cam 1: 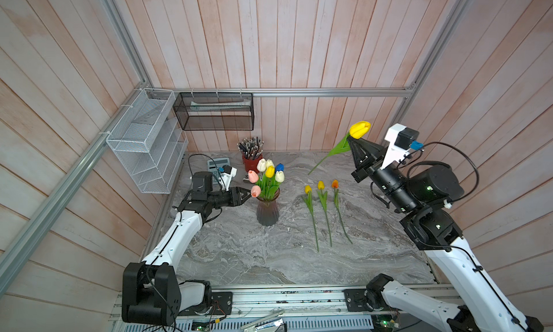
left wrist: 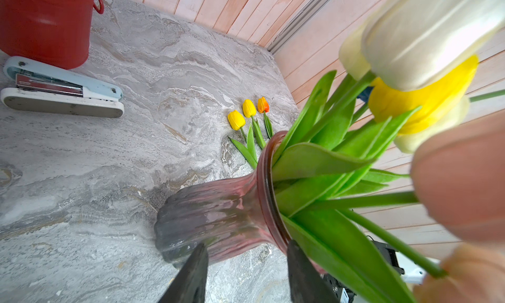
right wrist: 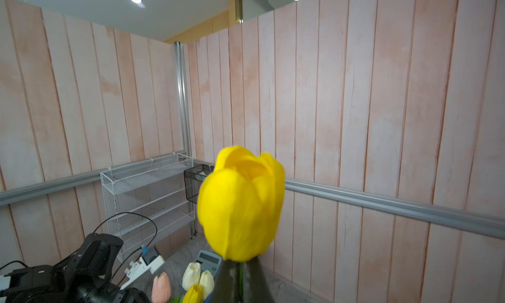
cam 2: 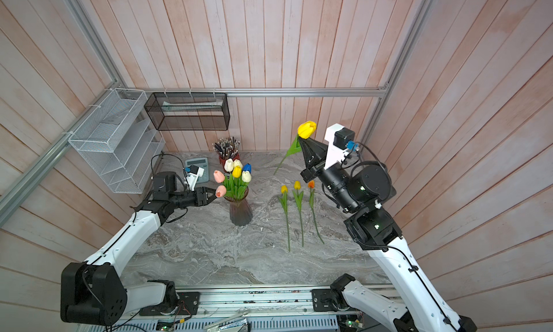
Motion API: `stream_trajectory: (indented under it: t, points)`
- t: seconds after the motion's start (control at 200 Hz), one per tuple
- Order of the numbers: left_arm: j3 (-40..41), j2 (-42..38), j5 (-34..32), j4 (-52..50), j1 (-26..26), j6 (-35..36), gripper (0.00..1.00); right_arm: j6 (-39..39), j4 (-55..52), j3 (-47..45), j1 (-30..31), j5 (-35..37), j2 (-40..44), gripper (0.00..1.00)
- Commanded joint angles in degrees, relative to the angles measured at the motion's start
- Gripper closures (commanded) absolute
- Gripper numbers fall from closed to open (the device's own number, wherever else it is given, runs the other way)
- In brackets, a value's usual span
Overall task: Pick out yellow flowers from the vase
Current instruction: Place the flower at the center of the board.
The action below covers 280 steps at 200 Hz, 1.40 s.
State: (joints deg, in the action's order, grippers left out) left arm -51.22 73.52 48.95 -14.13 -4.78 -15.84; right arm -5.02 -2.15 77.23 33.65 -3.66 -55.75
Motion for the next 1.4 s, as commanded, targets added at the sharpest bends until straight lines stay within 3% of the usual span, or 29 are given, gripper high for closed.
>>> stream_trajectory:
  t: [0.0, 0.265, 0.565, 0.875, 1.205, 1.395]
  points:
    - [-1.78, -0.48, -1.22, 0.43, 0.39, 1.15, 0.52, -3.31, -11.38, 2.07, -1.22, 1.29, -2.77, 1.0]
    - [-1.24, -1.35, -1.32, 0.76, 0.73, 1.15, 0.52, -8.08, -29.8, 13.24, -8.68, -10.99, -13.36, 1.0]
    - [-1.25, -2.0, -1.05, 0.77, 1.17, 1.03, 0.52, -11.28, -34.79, 13.51, -15.65, -28.64, -19.96, 1.0]
    - [-1.24, -1.92, -0.52, 1.12, 1.44, 0.89, 0.52, -13.16, -29.05, 4.71, -18.62, -42.4, -25.94, 1.0]
    - [-1.07, -2.26, 0.18, 1.24, 1.84, 0.72, 0.52, -13.28, -19.02, -2.16, -18.63, -50.73, -35.1, 1.0]
    - [-0.86, -2.46, 0.42, 1.5, 1.96, 0.58, 0.52, -10.84, -18.05, -2.44, -18.62, -51.65, -41.66, 1.0]
